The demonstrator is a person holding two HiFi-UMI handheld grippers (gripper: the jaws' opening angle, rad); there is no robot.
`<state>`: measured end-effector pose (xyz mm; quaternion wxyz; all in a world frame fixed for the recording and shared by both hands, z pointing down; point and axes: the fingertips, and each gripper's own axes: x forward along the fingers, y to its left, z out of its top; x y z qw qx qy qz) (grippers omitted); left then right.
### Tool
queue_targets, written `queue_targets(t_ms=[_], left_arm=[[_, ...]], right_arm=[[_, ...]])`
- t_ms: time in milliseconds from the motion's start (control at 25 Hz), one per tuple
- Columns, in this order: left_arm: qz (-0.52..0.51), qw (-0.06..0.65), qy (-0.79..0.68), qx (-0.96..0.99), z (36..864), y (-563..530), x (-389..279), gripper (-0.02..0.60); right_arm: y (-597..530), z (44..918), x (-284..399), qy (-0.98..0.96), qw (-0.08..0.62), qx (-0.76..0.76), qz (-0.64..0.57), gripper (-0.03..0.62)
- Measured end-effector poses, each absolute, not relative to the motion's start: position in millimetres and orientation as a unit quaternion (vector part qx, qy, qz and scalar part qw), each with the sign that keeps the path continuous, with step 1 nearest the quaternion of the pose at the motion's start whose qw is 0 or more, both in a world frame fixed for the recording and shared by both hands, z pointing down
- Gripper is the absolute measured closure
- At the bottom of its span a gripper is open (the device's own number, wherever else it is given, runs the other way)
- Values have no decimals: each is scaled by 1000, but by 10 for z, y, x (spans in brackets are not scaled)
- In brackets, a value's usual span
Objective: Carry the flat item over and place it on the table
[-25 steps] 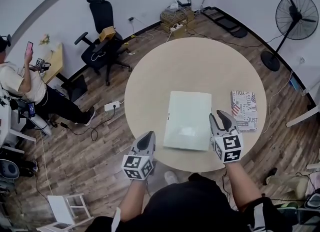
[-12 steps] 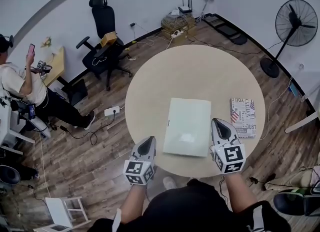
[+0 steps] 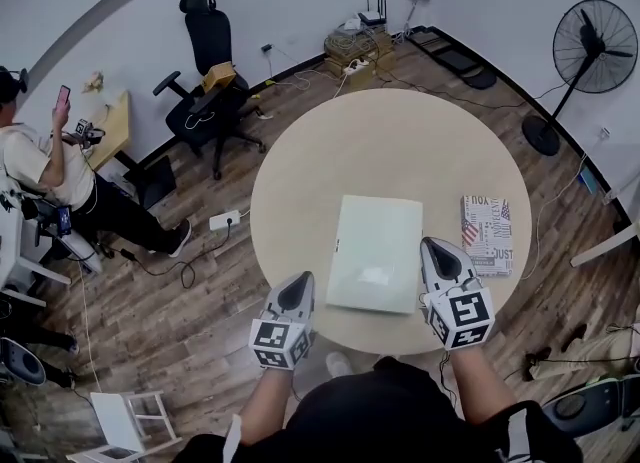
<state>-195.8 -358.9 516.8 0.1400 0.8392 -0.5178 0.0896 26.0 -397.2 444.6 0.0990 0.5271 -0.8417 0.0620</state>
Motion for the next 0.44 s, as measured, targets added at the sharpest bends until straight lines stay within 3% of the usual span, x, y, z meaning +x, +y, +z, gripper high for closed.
queue_targets(t_ms=[440], left_arm=[[103, 130, -507, 846, 5177, -3610, -1822, 575]], right_arm=[[-4031, 4513, 301, -845, 95, 521, 77, 597]])
